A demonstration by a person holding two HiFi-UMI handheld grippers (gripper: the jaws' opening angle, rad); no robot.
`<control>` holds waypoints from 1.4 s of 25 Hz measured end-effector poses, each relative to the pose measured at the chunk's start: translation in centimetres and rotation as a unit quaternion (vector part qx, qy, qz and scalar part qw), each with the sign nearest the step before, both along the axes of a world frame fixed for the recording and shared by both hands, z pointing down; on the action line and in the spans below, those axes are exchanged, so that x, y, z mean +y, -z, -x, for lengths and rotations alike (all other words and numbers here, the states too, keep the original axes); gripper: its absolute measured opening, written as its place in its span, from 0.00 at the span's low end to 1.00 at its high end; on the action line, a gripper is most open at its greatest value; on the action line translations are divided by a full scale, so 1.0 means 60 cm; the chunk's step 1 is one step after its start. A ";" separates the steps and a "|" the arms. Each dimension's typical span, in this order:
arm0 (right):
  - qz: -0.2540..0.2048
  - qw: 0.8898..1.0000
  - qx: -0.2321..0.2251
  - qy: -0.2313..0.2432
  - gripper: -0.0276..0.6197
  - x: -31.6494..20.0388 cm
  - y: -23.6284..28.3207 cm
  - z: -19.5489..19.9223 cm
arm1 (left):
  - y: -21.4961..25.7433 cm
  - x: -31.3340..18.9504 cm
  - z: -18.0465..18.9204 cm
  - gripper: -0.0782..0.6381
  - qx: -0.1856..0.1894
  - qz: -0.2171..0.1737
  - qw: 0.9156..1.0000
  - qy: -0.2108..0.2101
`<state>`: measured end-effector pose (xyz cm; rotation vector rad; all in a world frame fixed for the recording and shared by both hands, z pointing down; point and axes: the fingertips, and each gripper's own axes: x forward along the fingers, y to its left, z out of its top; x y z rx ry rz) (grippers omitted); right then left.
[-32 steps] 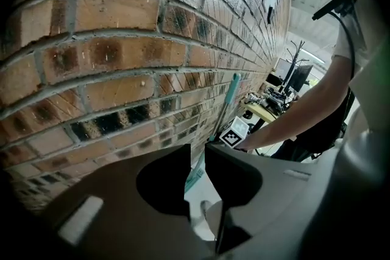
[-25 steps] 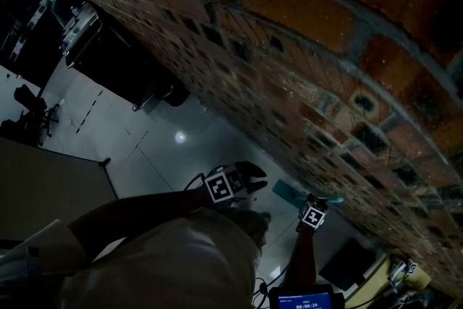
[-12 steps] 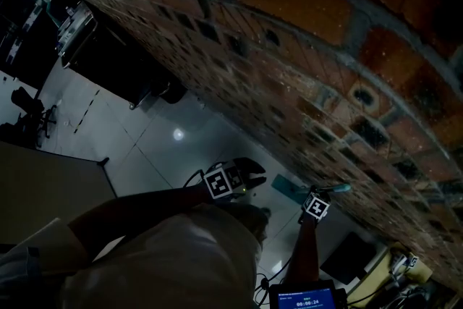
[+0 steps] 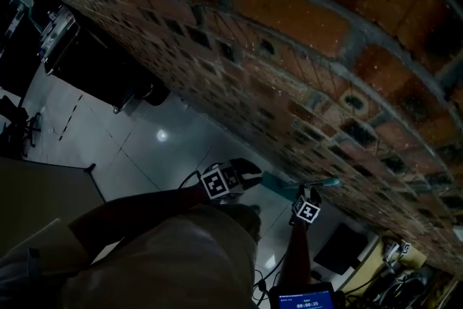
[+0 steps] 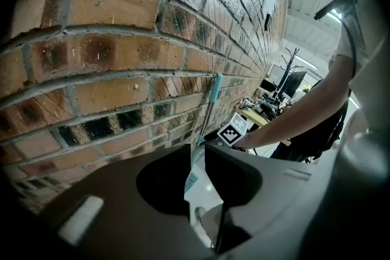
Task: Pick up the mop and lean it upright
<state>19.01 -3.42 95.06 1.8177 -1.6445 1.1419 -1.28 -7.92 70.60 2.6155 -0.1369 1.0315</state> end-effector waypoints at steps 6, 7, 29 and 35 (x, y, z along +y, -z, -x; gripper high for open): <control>-0.042 0.999 0.011 -0.028 0.38 0.007 0.089 -0.013 | 0.012 -0.004 -0.018 0.24 0.026 0.006 1.000 -0.015; -0.050 0.998 0.012 -0.033 0.38 0.009 0.107 -0.012 | 0.018 -0.005 -0.023 0.24 0.035 0.009 0.999 -0.016; -0.240 0.938 0.082 -0.235 0.26 0.107 0.529 -0.027 | 0.172 0.086 -0.136 0.24 0.165 0.056 0.963 -0.204; -0.308 0.906 0.114 -0.266 0.25 0.150 0.672 -0.014 | 0.223 0.077 -0.136 0.24 0.185 0.056 0.956 -0.222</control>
